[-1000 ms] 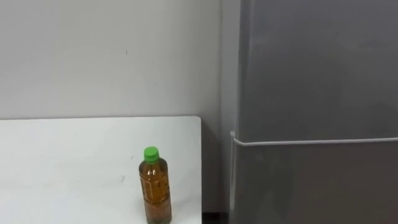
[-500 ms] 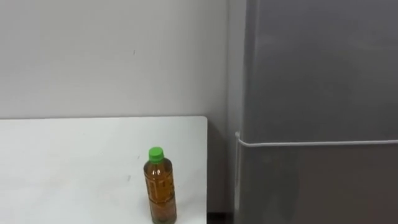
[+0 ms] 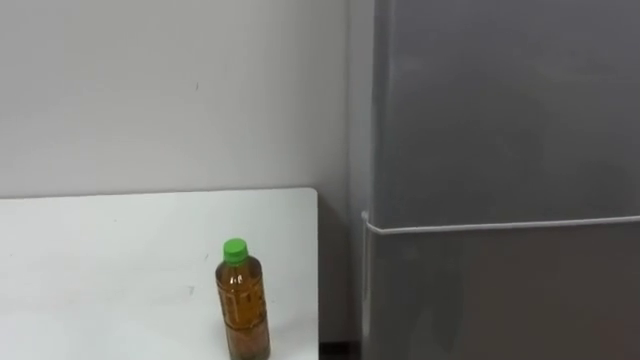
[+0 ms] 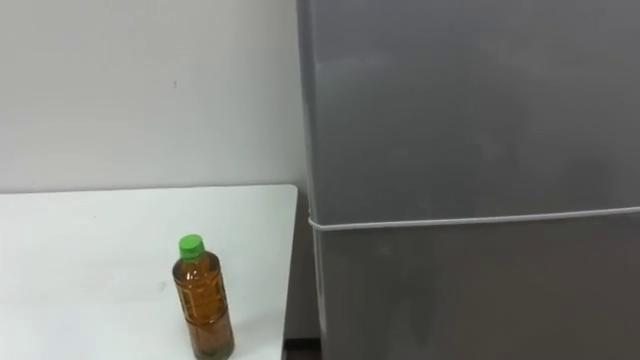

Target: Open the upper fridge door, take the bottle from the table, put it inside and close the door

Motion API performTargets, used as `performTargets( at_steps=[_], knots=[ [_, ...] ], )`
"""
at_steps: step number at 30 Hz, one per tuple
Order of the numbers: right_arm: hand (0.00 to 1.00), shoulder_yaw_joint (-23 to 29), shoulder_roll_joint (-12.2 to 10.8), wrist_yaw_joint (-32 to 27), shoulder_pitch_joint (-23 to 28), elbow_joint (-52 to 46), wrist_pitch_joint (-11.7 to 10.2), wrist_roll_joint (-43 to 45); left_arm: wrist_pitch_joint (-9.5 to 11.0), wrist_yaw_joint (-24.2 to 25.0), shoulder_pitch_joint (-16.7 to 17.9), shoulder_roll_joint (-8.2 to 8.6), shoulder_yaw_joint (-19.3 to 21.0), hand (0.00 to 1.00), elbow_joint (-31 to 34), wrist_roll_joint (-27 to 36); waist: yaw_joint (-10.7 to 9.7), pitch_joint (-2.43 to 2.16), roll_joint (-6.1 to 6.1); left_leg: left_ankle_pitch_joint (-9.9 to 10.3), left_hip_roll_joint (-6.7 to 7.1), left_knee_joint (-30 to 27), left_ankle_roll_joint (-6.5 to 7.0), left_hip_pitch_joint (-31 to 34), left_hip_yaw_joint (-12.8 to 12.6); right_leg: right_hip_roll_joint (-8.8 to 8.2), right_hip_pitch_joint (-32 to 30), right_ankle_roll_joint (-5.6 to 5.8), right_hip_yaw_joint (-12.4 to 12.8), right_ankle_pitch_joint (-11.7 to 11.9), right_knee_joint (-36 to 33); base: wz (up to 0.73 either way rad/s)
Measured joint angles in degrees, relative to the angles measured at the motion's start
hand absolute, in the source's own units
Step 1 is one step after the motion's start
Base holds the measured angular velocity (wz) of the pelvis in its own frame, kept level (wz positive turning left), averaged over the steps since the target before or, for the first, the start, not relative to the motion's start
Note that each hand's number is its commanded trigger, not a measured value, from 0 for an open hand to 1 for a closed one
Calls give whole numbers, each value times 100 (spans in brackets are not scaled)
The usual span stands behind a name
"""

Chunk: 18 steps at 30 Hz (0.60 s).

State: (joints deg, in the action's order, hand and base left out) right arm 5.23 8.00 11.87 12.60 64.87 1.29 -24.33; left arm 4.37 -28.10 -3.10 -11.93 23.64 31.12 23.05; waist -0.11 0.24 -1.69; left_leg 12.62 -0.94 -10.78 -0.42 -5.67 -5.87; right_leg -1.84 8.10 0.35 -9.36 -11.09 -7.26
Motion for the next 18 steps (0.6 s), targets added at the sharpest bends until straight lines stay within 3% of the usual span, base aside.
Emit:
performTargets(
  at_steps=[3, 10, 18],
  knots=[
    [0, 54, -5, 49, -29, 3, 2, -2, -65, 318, -42, 1, -218, 0, 1, -4, -124, -3, 5, 0, 0, -1, 0, 19, -2, -1, -27, 4, -1, -2, 1, -2],
    [0, 51, -2, 66, -94, 25, 60, 20, -347, 1013, -623, 104, -762, 0, 31, 4, -222, -11, 17, 0, -6, -8, 0, 91, -28, -1, -122, 2, 20, -2, -50, -2],
    [0, 48, -4, 81, -241, 72, 251, 17, -673, 1601, -645, 193, -1273, 0, 235, 530, -446, -15, 10, 0, -24, -3, 0, 26, -80, 13, -121, -2, 123, 1, -73, -7]
  ],
)
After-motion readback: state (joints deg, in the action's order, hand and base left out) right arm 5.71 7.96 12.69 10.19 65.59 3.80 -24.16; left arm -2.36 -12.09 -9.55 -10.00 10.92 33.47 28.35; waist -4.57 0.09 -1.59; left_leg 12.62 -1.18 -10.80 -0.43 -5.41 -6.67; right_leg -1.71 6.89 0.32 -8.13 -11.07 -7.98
